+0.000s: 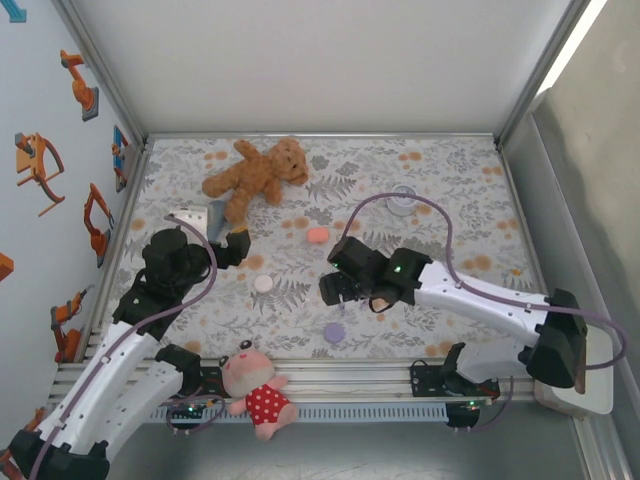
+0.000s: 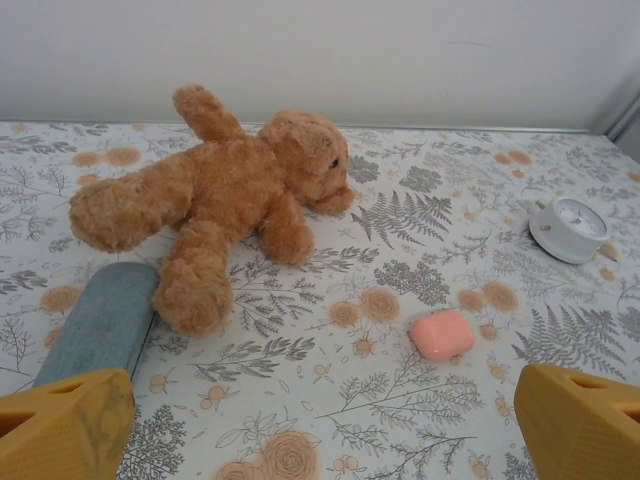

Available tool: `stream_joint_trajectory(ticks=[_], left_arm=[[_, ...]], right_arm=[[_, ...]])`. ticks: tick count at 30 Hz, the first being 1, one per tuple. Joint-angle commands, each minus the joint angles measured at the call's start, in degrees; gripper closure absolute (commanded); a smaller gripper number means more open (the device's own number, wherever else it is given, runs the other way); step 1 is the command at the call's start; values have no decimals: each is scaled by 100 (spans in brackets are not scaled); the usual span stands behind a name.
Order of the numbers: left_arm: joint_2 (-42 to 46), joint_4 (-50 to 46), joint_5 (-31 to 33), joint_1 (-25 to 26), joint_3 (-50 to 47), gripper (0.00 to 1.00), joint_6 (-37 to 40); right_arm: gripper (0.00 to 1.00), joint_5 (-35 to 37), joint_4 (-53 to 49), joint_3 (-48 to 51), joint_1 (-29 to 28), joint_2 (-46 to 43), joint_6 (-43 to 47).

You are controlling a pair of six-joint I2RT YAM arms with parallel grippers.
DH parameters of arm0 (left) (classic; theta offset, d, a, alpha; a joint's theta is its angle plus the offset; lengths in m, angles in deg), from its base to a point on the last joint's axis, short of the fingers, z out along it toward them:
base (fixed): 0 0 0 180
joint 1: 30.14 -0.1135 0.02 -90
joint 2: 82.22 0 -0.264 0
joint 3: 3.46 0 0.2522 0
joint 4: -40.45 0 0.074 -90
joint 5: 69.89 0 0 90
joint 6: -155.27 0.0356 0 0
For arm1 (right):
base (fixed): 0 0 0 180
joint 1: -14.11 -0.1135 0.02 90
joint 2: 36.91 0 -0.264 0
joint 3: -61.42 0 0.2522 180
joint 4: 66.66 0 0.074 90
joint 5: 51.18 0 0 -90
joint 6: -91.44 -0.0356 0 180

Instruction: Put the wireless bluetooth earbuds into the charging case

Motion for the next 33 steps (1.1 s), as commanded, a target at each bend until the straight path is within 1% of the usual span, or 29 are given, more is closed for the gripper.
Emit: stream_joint_trajectory(ticks=[1,5,8,18,27,33], left_arm=[[164,-124,125,-14,-58,4,72],[235,-141,259,-8,-113,4,89],[224,-151,253,-8,-121,4,96],[86,-160,215,-9,-88,4,132],[61,-151,225,-7,-73,4,133],[5,-150,198,-9,-28,4,125]], right_arm=[[9,193,-214,-17,-296,385,-505],[12,-234,119,78,-505,875,-624],[18,-442,290,168,-603,1172,-724],[23,-619,151,67,-914,2007,-906],[26,-592,263,165,-939,2260,-942],[31,-725,392,273,-942,2349,-966]])
